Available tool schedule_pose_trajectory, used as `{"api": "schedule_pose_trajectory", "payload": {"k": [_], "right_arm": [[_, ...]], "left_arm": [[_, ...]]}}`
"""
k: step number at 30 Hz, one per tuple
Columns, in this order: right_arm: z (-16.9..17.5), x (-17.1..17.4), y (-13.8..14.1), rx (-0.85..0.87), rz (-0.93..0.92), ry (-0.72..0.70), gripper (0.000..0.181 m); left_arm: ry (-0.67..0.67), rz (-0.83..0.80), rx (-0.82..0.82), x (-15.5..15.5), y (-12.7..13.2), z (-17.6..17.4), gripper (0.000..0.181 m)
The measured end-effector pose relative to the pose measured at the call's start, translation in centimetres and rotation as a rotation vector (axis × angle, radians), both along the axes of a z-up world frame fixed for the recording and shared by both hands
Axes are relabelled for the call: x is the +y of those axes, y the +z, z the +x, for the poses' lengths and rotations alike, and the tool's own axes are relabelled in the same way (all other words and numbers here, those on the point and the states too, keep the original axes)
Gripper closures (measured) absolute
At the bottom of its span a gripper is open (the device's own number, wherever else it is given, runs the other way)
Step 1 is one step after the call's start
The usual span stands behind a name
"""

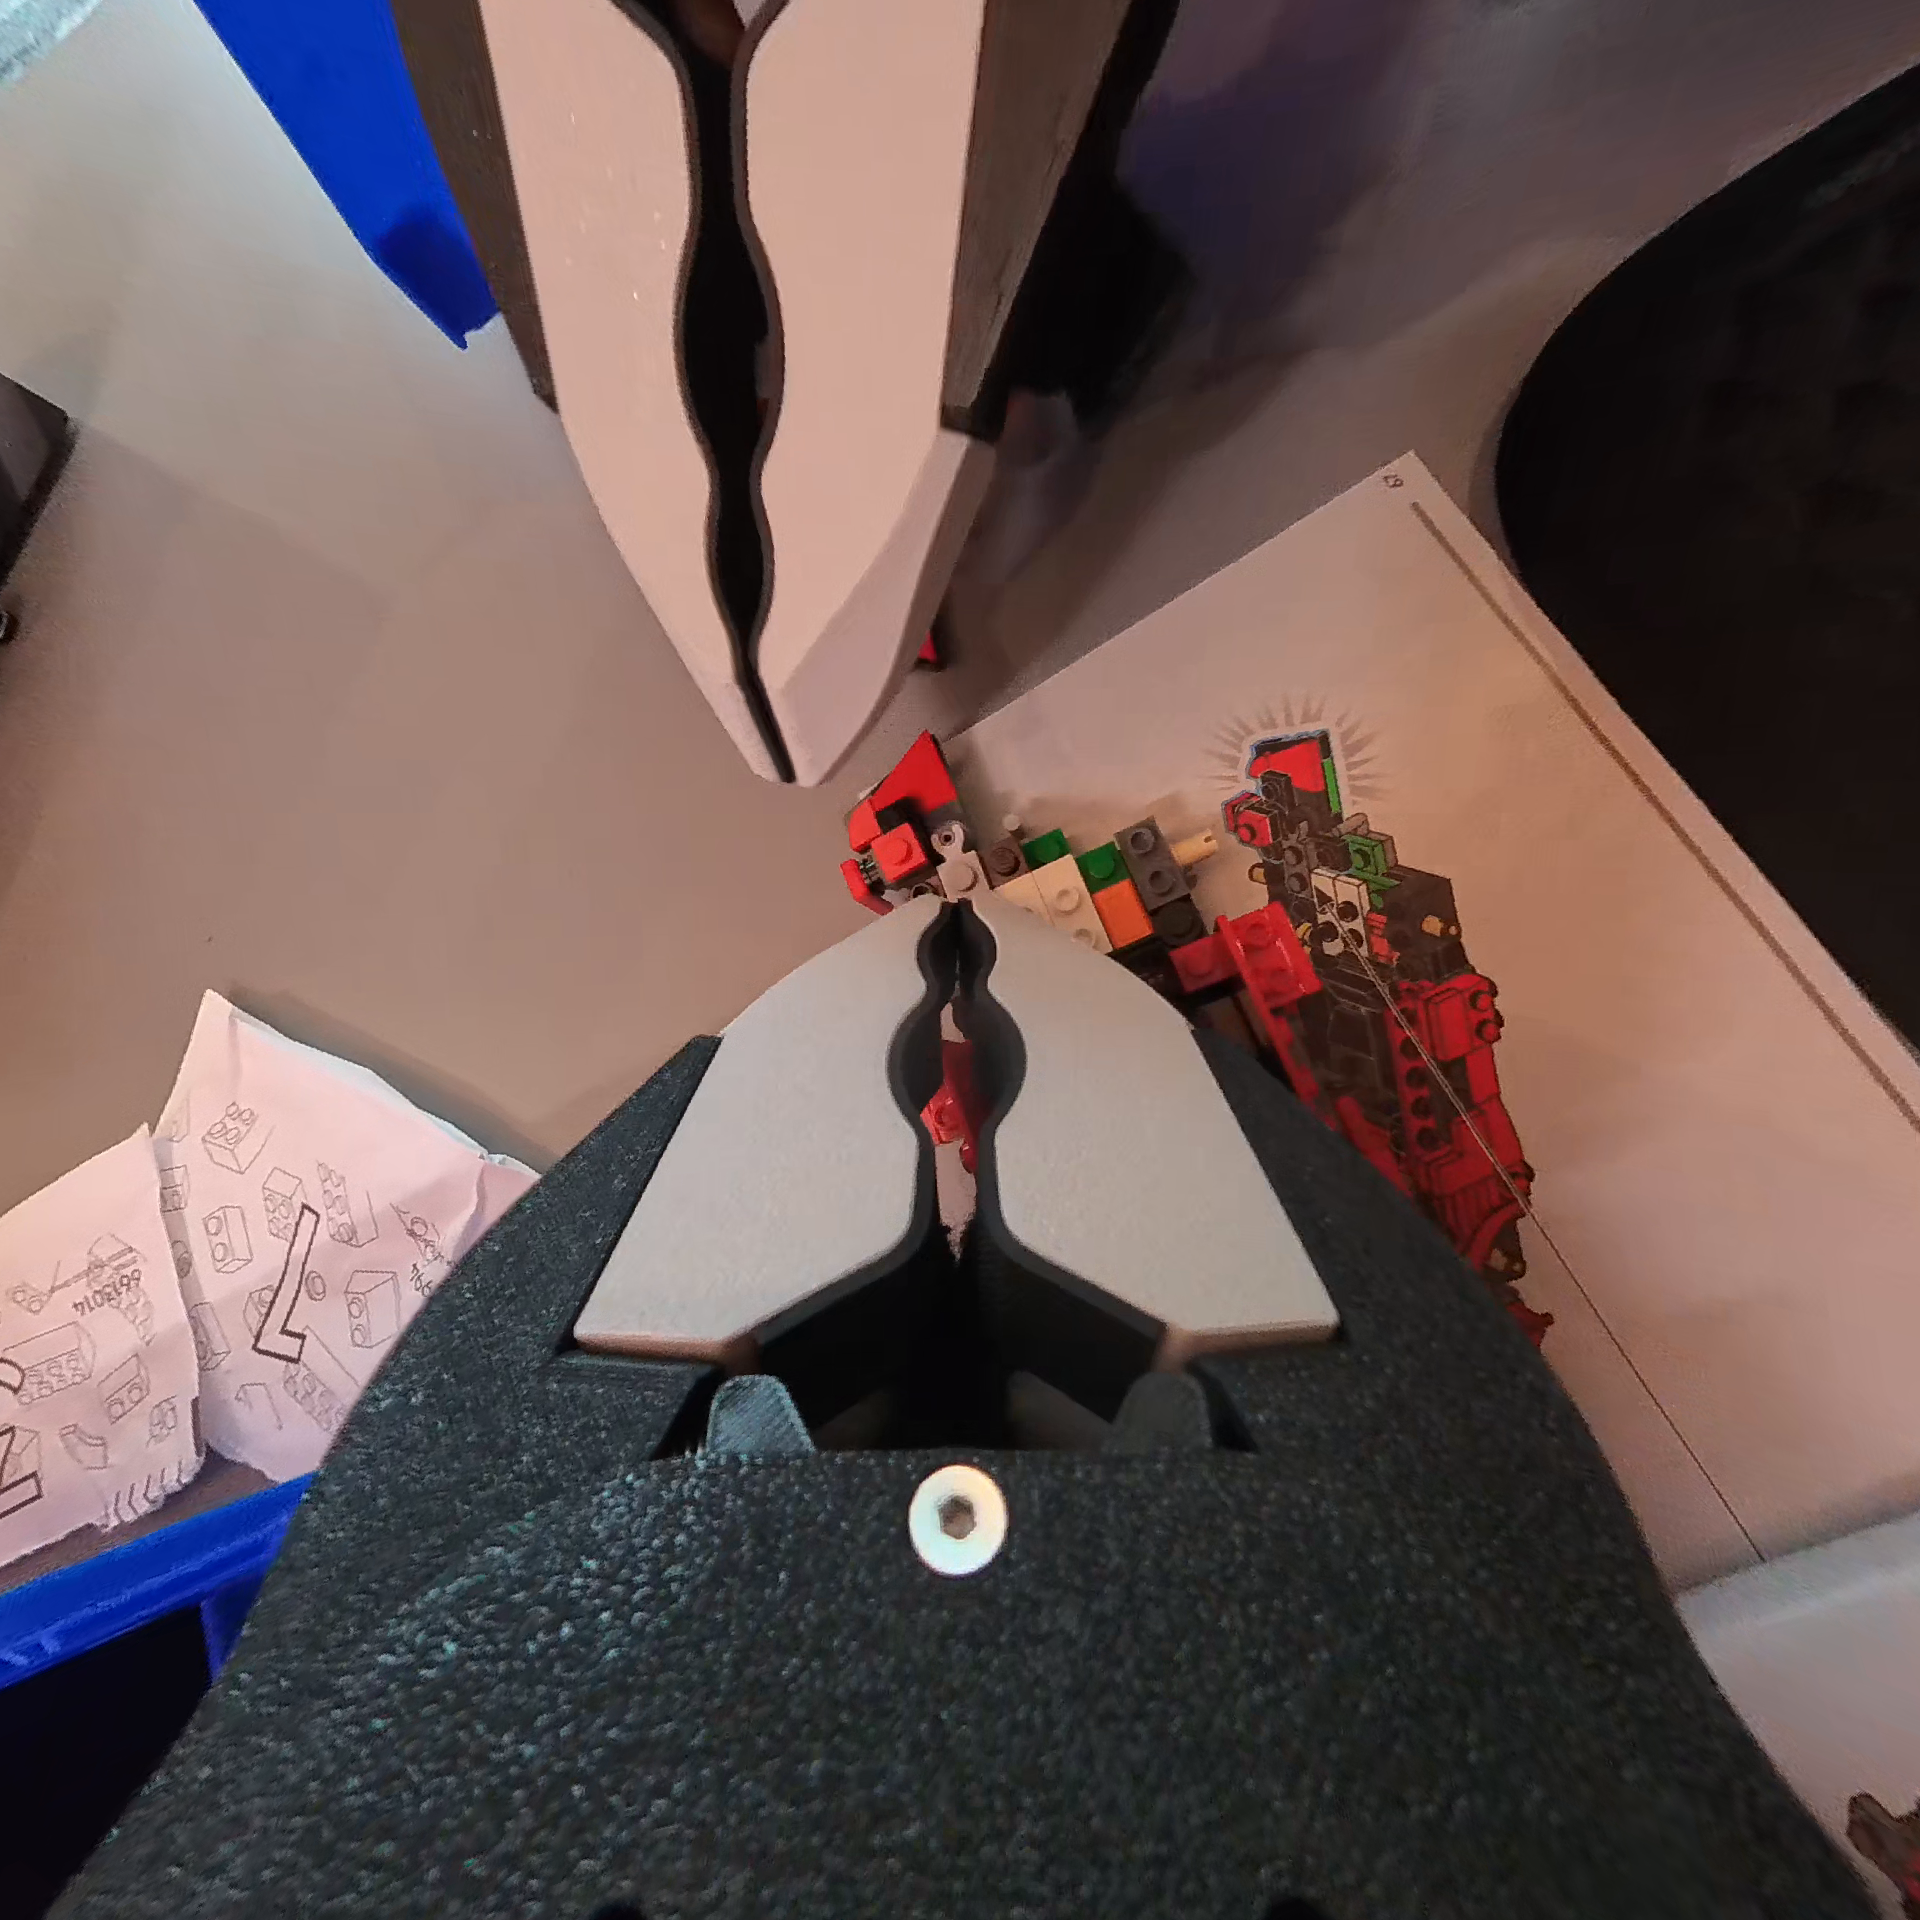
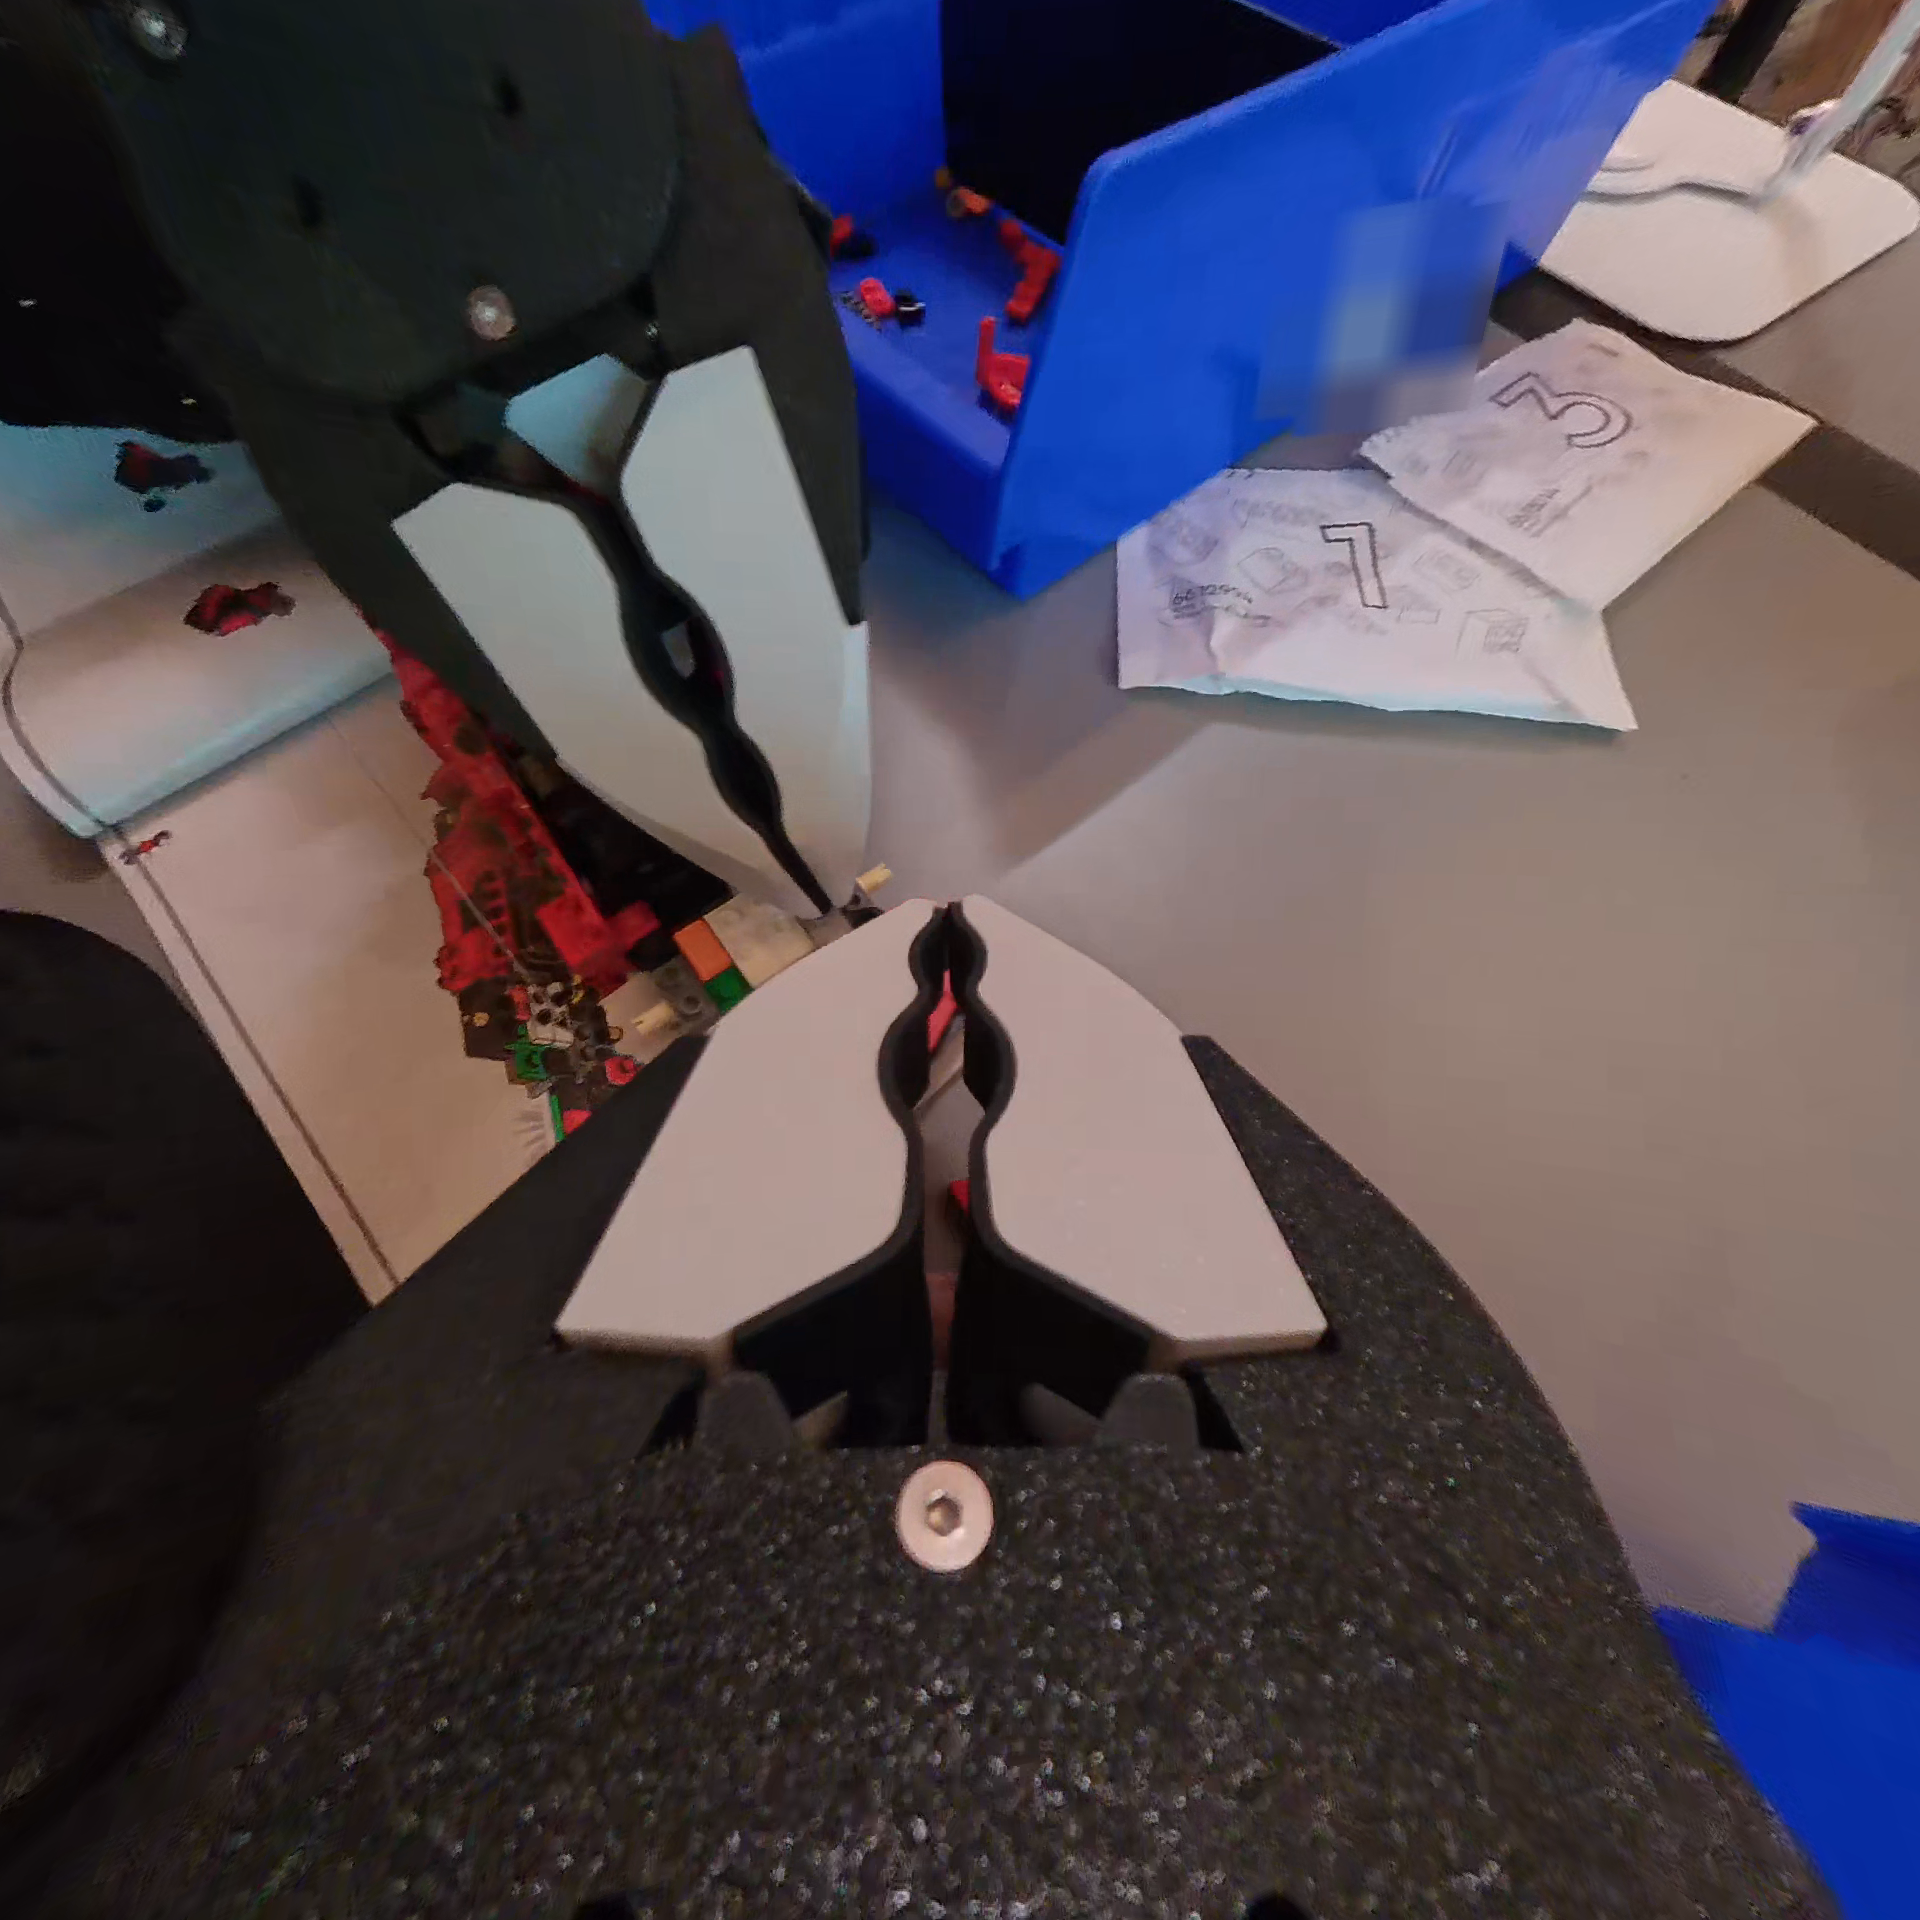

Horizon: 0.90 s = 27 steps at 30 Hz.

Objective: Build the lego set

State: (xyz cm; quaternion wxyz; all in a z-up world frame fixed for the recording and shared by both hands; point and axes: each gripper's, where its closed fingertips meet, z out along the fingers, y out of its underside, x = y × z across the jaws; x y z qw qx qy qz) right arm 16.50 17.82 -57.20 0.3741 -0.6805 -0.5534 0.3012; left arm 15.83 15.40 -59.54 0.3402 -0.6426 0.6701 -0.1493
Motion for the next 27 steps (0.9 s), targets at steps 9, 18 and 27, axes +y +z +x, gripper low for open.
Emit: {"api": "schedule_pose_trajectory", "payload": {"k": [9, 18, 27], "right_arm": [[-1.4, -2.5, -2.0, -0.075, 0.099, 0.112, 0.181], [-1.4, -2.5, -2.3, -0.099, 0.051, 0.102, 0.181], [-1.4, -2.6, -2.4, -0.244, 0.086, 0.141, 0.181]], "left_arm": [[-0.014, -0.076, 0.065, -0.6, -0.4, -0.2, 0.181], [-0.008, -0.091, 0.023, -0.4, -0.4, -0.1, 0.181], [0.114, -0.007, 0.001, 0.8, 2.6, -3.8, 0.181]]}}
